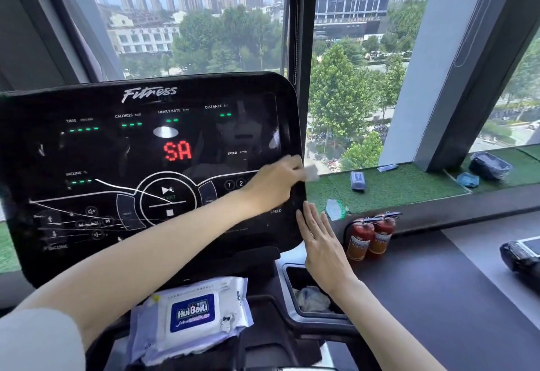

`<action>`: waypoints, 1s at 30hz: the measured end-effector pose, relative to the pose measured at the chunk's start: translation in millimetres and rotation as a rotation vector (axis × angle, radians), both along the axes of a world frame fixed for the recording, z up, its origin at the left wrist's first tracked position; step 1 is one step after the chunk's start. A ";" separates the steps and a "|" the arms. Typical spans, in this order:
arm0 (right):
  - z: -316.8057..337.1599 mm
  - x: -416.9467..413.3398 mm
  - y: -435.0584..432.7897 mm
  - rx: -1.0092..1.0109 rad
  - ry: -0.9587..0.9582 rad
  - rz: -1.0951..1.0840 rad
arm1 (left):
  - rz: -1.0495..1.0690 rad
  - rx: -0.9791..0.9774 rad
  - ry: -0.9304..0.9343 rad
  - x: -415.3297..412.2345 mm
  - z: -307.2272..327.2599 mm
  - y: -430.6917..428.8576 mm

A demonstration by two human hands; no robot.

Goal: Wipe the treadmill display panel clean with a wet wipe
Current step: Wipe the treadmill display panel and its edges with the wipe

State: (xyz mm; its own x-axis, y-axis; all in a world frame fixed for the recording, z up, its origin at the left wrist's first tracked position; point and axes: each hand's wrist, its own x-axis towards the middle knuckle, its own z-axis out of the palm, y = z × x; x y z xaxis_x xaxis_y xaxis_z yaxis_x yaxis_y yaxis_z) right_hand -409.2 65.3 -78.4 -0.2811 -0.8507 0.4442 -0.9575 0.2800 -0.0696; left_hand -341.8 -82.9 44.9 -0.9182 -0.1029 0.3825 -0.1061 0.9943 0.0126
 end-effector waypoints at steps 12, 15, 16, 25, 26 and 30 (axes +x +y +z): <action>-0.8 -1.3 0.1 0.000 0.018 -0.006 | 0.100 0.028 0.099 -5.1 -0.2 4.8; -1.3 -1.8 2.1 -0.030 -0.025 0.019 | 0.078 0.007 0.038 -3.6 -3.8 10.3; -2.1 -1.9 3.7 -0.053 -0.048 0.032 | 0.009 -0.026 -0.067 0.9 -10.9 16.0; -1.4 7.2 8.8 -0.525 -1.635 -0.127 | 0.011 -0.016 -0.057 8.6 -26.9 14.4; 2.6 4.9 9.8 -0.579 -1.742 -0.141 | -0.043 -0.044 -0.147 13.8 -36.5 20.3; 9.2 -0.3 14.5 -0.675 -2.005 -0.125 | -0.174 -0.206 -0.350 24.6 -46.2 27.6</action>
State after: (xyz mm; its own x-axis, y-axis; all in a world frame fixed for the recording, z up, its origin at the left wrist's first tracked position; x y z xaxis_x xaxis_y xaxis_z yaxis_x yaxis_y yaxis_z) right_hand -409.5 79.9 -69.3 -0.6754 -0.6713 -0.3053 0.5481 -0.1799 -0.8168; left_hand -317.2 -55.3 -1.3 -0.9930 0.1105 0.0417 0.1004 0.9757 -0.1947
